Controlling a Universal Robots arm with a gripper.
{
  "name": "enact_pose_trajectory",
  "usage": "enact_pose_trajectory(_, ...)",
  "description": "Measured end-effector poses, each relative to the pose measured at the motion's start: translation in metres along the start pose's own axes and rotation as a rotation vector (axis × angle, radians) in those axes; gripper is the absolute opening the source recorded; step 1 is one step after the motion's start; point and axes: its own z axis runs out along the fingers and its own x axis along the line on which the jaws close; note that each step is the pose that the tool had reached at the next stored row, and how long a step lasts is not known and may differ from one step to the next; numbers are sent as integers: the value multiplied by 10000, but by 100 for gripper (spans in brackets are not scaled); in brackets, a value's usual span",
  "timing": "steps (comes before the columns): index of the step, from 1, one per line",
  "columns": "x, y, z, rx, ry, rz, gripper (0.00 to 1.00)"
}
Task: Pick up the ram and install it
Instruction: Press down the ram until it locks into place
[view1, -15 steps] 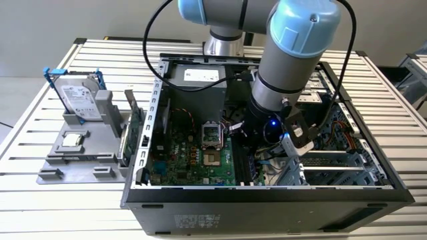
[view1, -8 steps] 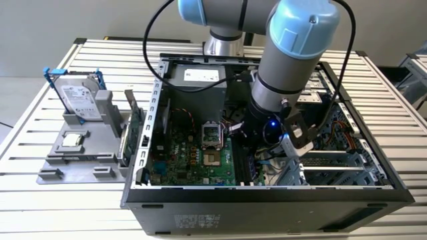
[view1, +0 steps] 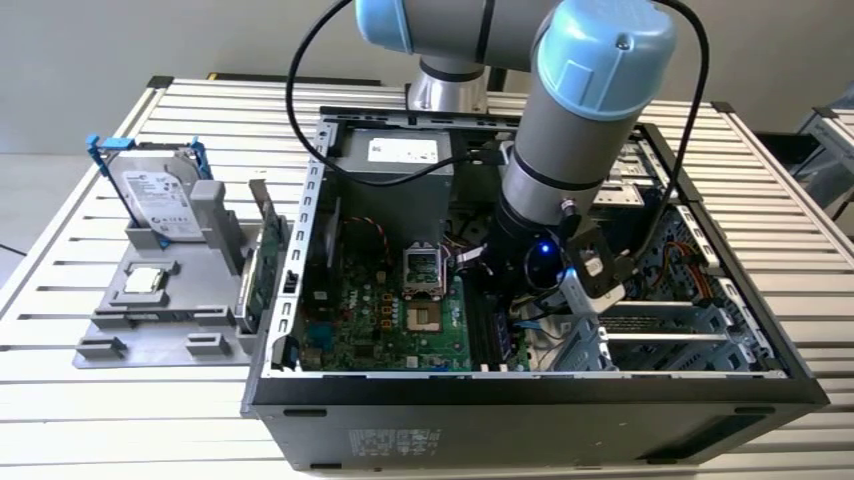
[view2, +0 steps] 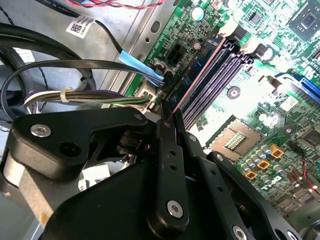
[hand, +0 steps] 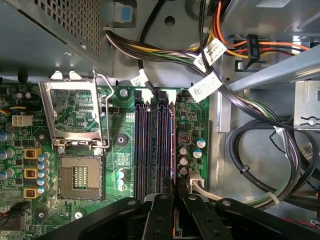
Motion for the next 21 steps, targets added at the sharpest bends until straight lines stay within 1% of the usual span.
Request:
enact_pose_trajectory(16, 1, 0, -1, 1, 1, 1, 0)
enact_pose_trajectory(19, 2, 1, -31, 7, 2, 1, 0)
enact_pose_trajectory(21, 2, 1, -64, 19, 3, 1, 0)
